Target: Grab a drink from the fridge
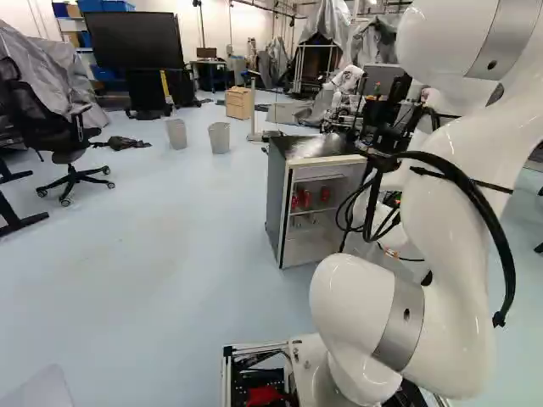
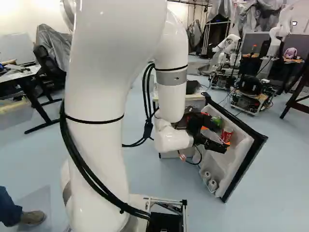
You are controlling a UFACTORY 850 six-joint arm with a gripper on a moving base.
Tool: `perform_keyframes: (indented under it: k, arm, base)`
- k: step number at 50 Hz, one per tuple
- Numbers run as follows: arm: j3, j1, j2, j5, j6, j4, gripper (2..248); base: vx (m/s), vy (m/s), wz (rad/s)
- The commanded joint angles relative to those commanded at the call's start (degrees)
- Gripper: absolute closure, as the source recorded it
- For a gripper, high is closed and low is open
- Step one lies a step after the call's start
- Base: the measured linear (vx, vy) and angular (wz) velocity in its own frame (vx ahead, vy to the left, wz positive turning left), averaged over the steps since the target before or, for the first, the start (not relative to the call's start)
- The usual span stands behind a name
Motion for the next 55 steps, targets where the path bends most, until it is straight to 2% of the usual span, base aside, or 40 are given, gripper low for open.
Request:
perform_keyframes:
  k: [12,37,47,55]
  arm:
    - [2.60,0.02,1.97,-1.10,0.00,-7.22,3]
    - [2.95,0.10,2.24,-3.41,0.00,-22.27,3]
    - [2.22,0.50,1.66,-4.33,0.00,-28.31,3]
    - [0.38,1.31,-0.57,-5.07,0.00,-33.12,3]
  base:
    - [0.000,0.000,0.000]
    - [0.000,0.000,0.000]
    - [0.000,0.000,0.000]
    - [0.000,0.000,0.000]
